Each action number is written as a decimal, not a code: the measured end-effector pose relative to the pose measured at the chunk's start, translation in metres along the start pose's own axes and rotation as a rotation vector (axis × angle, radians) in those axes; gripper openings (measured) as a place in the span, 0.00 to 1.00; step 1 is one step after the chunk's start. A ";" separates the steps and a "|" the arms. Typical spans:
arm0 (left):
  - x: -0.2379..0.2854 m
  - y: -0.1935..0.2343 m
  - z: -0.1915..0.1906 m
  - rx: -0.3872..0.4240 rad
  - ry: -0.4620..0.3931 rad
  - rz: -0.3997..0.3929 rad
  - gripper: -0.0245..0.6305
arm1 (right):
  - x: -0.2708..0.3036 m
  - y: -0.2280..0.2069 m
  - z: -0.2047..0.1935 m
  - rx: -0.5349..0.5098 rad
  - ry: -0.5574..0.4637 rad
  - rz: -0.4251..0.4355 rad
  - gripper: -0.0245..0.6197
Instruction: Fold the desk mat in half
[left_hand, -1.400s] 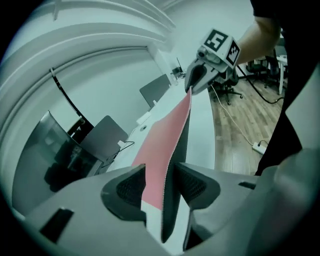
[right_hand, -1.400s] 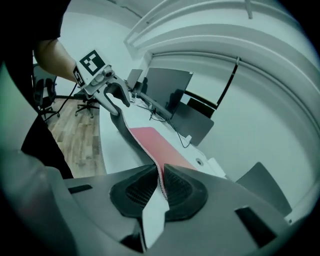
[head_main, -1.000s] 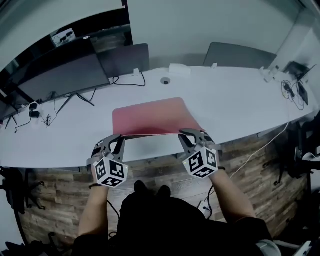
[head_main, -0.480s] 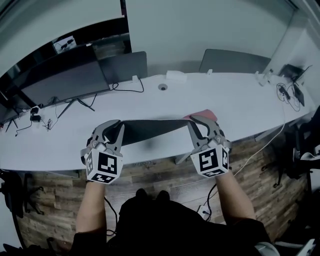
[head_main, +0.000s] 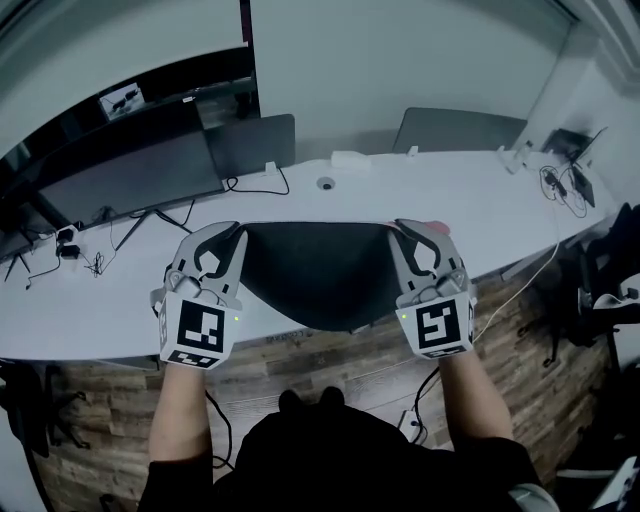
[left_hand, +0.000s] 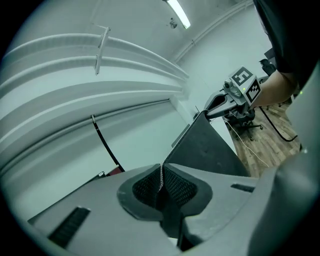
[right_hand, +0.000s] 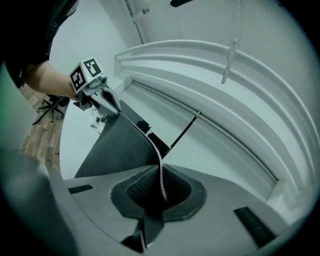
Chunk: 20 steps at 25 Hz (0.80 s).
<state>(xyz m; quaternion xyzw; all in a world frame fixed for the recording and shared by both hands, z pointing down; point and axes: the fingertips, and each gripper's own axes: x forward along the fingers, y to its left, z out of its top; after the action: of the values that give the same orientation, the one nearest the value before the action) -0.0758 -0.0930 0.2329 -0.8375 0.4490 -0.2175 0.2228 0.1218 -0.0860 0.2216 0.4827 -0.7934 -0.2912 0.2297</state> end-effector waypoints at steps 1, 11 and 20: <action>-0.004 0.003 -0.001 0.001 -0.004 -0.005 0.08 | 0.001 0.002 0.003 0.001 0.008 -0.007 0.08; -0.019 0.011 -0.039 0.005 0.002 -0.085 0.08 | 0.012 0.043 0.003 0.043 0.115 -0.011 0.08; -0.038 0.030 -0.021 0.029 -0.075 -0.093 0.08 | 0.003 0.037 0.030 0.028 0.105 -0.074 0.09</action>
<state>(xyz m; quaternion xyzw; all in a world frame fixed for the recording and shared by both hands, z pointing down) -0.1263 -0.0795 0.2272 -0.8617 0.3979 -0.2024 0.2414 0.0777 -0.0677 0.2250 0.5296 -0.7657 -0.2629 0.2532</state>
